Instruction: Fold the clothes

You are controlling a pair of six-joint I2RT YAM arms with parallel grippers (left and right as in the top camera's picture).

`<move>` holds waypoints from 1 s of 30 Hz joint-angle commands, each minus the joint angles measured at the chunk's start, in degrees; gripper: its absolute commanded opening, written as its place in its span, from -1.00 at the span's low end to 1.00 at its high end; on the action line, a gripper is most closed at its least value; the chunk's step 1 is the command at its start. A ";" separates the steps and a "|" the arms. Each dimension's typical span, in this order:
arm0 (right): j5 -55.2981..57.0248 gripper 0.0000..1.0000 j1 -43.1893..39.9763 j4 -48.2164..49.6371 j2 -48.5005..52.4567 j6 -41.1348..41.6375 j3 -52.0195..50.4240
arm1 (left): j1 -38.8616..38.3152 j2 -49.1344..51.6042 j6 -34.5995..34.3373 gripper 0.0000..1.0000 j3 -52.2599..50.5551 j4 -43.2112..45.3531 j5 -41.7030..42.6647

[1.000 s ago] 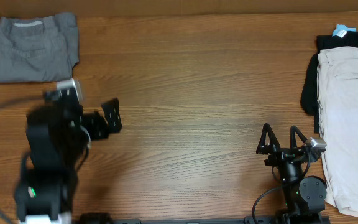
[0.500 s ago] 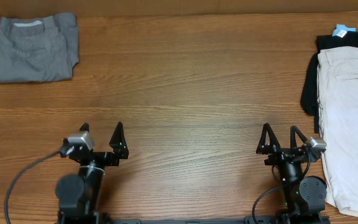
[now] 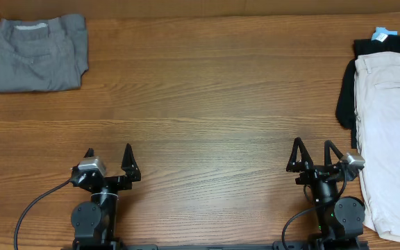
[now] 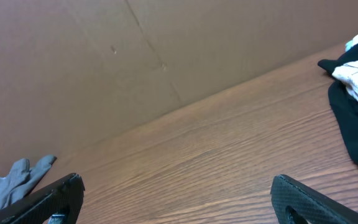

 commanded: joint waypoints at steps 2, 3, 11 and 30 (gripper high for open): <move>-0.31 1.00 -0.09 0.17 -0.68 -0.59 -0.61 | 0.72 -0.70 5.86 0.99 -0.24 0.07 0.02; -0.31 1.00 -0.09 0.17 -0.68 -0.59 -0.61 | 0.94 -0.70 5.86 1.00 -0.24 0.04 0.04; -0.31 1.00 -0.09 0.17 -0.68 -0.59 -0.61 | 1.16 -0.61 5.86 1.00 -0.24 0.04 0.02; -0.31 1.00 -0.09 0.17 -0.68 -0.59 -0.61 | 1.16 -0.61 5.86 1.00 -0.24 0.07 0.02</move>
